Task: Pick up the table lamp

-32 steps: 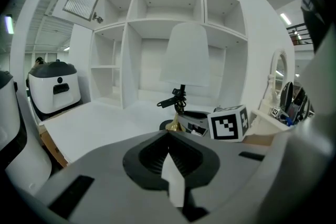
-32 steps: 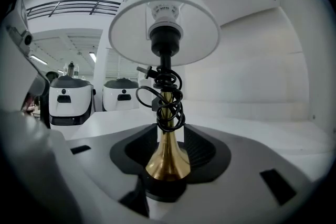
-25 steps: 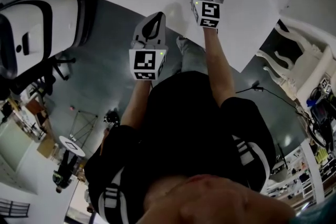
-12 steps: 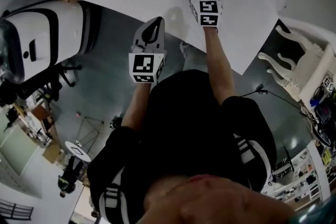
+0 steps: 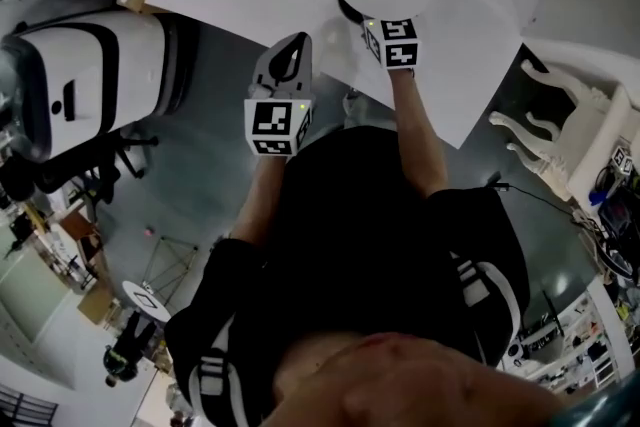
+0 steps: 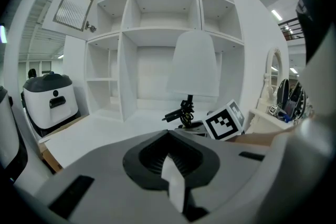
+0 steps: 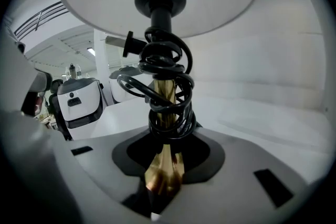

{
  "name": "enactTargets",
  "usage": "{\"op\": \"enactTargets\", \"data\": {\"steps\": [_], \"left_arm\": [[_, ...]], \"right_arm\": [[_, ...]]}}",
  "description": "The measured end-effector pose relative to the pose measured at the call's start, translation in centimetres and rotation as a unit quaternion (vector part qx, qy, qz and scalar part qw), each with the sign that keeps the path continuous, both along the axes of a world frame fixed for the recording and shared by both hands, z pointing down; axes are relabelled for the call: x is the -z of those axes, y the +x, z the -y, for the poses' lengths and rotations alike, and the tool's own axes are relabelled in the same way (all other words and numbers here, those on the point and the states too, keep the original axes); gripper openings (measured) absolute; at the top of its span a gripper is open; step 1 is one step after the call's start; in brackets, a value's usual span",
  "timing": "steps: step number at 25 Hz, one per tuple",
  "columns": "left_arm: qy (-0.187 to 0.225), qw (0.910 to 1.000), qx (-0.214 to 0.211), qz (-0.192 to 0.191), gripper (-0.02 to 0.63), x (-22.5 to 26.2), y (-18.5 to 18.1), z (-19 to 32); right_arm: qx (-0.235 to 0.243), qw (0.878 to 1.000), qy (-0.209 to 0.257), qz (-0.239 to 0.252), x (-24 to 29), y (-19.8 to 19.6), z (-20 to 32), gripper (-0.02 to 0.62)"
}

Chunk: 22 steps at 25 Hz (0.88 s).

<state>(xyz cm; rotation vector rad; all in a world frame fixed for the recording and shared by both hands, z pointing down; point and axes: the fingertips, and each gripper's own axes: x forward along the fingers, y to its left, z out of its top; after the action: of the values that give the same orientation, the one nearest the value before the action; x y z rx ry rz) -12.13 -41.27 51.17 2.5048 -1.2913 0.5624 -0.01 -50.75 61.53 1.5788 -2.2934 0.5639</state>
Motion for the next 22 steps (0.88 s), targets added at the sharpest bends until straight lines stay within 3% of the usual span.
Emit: {"op": "enactTargets", "data": {"steps": [22], "left_arm": [[0.068,0.9955,-0.025,-0.061,0.009,5.7,4.3,2.8]], "right_arm": [[0.025,0.999,-0.003,-0.022,7.4,2.6,-3.0,0.118]]}}
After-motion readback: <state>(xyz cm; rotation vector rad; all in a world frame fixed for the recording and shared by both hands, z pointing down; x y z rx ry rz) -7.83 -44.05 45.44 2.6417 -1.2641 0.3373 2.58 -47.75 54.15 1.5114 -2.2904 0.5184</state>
